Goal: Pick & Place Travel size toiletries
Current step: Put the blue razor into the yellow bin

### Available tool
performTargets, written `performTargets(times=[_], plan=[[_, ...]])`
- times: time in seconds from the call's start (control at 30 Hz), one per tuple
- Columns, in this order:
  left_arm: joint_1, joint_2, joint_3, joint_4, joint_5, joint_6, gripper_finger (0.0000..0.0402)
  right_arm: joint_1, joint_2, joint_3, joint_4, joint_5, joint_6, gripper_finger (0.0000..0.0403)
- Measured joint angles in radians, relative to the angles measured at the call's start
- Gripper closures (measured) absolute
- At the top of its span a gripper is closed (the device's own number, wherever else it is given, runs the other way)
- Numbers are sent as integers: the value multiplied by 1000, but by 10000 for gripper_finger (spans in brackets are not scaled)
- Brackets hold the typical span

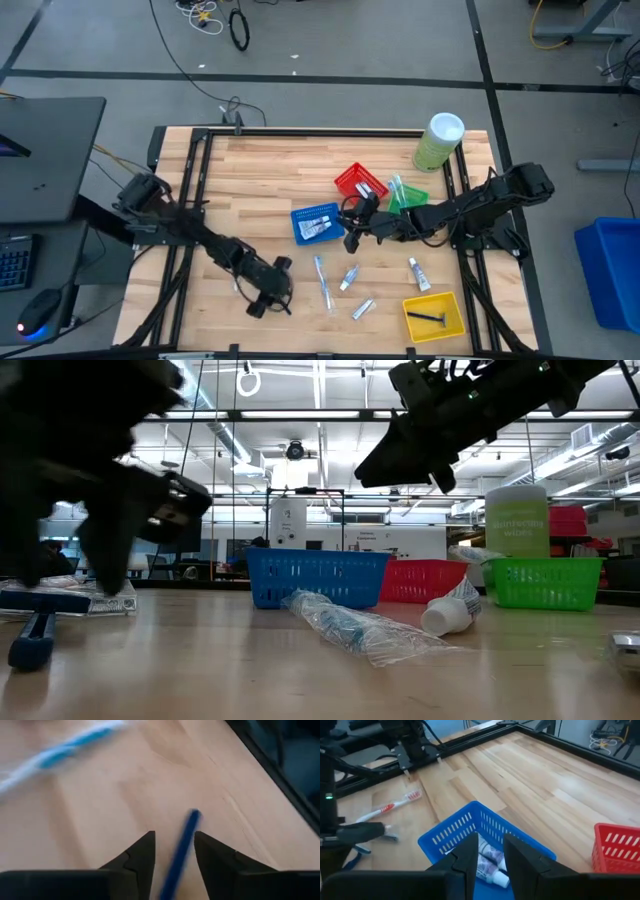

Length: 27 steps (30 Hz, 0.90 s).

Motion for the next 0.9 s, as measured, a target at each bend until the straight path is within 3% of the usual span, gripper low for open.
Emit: performTargets(times=[0.1,0.23,0.37,0.5,0.73,0.9], plan=[[-31,1,0,-17,-13,61,244,-4,0,0,1,0,-33,302],[-52,1,0,-62,-130,65,239,-13,0,0,1,0,-52,304],[-52,1,0,-110,-136,64,246,-19,0,0,1,0,-52,303],[-52,1,0,-122,-89,65,265,-24,0,0,1,0,-52,305],[-50,41,3,-116,-96,56,307,-24,0,0,-1,-1,-52,305],[-50,52,3,-101,-105,156,344,-24,-1,0,-4,-1,-52,305]])
